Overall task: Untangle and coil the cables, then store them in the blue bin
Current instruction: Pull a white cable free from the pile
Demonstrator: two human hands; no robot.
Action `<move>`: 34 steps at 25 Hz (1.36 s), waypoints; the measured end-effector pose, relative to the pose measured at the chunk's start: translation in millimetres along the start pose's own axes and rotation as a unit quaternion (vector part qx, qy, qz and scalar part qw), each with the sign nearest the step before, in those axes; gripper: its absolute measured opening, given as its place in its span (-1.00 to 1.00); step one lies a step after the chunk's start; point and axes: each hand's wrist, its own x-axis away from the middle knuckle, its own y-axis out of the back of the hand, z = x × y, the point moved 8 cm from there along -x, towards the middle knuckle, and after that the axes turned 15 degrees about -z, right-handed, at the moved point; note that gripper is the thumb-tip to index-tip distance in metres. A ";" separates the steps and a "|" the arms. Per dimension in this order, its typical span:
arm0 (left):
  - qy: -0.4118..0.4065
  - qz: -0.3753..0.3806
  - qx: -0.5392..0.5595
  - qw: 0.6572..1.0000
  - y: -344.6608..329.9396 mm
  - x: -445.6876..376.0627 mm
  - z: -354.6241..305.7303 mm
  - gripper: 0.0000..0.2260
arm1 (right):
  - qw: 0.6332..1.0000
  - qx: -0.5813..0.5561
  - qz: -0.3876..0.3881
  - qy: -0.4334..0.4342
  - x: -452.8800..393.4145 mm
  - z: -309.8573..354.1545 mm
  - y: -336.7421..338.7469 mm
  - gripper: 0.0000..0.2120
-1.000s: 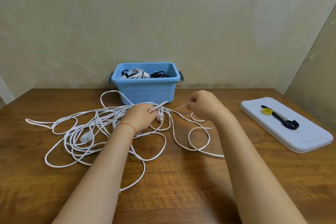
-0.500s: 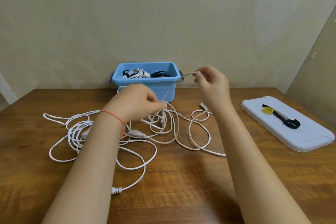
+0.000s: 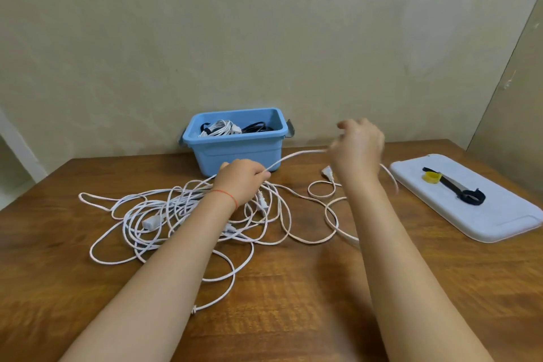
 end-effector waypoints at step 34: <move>0.054 0.087 -0.003 0.995 -21.8 11.3 35.7 -0.78 | 0.978 0.176 0.102 0.040 18.6 -1.5 -16.8 -0.84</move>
